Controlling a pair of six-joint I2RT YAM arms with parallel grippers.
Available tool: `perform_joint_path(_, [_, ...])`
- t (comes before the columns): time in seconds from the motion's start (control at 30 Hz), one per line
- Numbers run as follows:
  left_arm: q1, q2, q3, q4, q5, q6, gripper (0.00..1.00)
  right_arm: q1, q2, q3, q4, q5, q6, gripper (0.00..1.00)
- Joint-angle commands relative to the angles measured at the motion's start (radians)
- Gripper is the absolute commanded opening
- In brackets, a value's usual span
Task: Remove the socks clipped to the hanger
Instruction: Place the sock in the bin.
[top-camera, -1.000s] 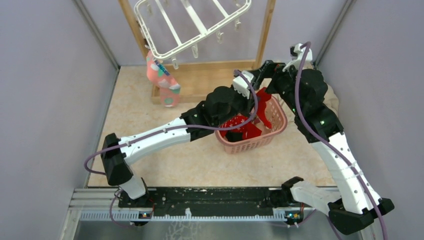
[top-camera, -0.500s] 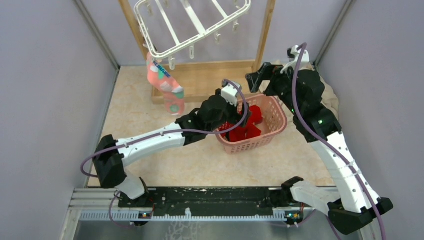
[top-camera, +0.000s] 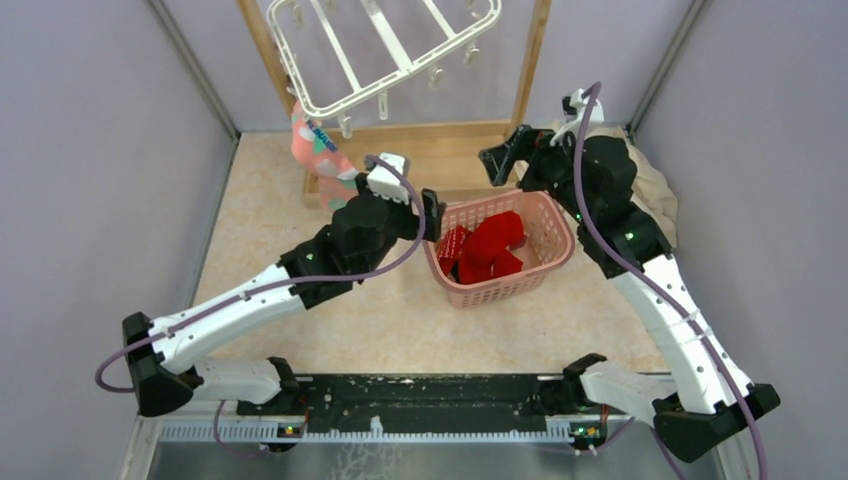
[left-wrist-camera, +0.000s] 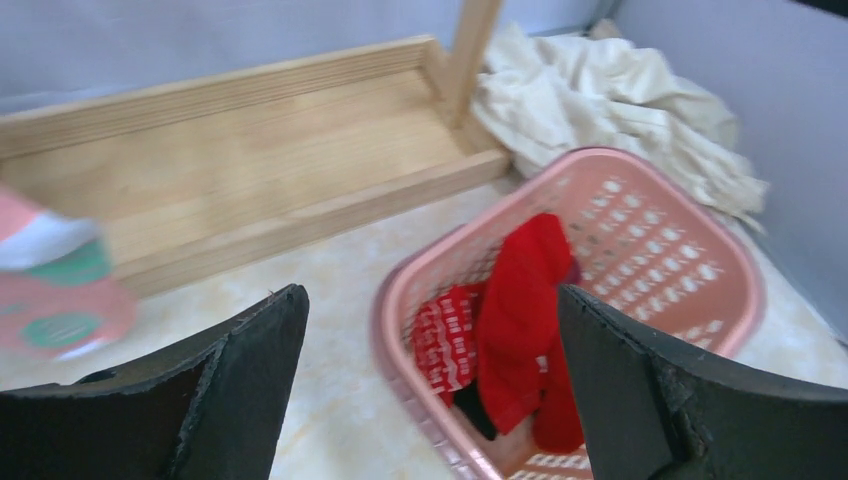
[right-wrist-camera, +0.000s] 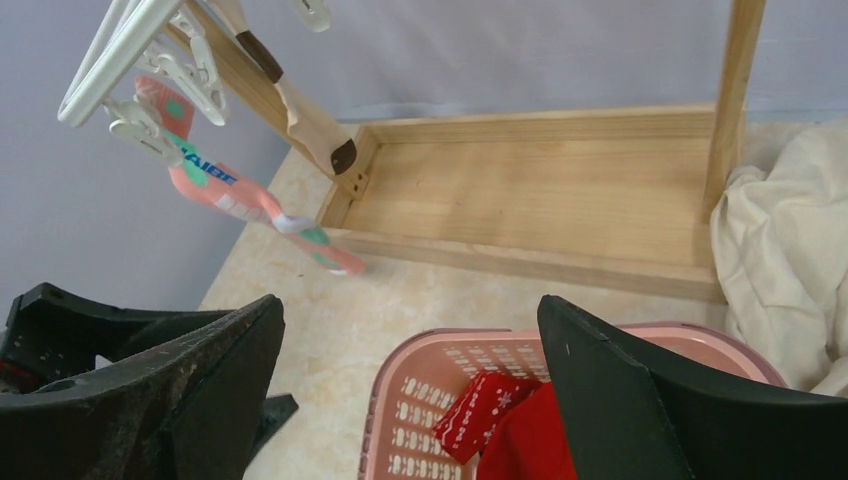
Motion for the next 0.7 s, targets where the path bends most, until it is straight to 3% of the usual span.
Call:
perform_joint_path(0.0, [0.055, -0.073, -0.068, -0.102, -0.137, -0.036, 0.99, -0.007, 0.006, 0.007, 0.064, -0.039, 0.022, 0.99])
perform_joint_path(0.23, [0.205, -0.163, -0.18, -0.087, -0.128, -0.091, 0.99, -0.007, 0.011, 0.014, 0.064, -0.054, 0.033, 0.98])
perform_joint_path(0.43, [0.285, -0.146, -0.226, -0.074, -0.147, -0.145, 0.99, -0.007, 0.013, 0.015, 0.06, -0.063, 0.036, 0.99])
perform_joint_path(0.67, [0.384, -0.148, -0.353, 0.064, -0.091, -0.192, 0.99, -0.007, 0.021, 0.019, 0.053, -0.073, 0.035, 0.98])
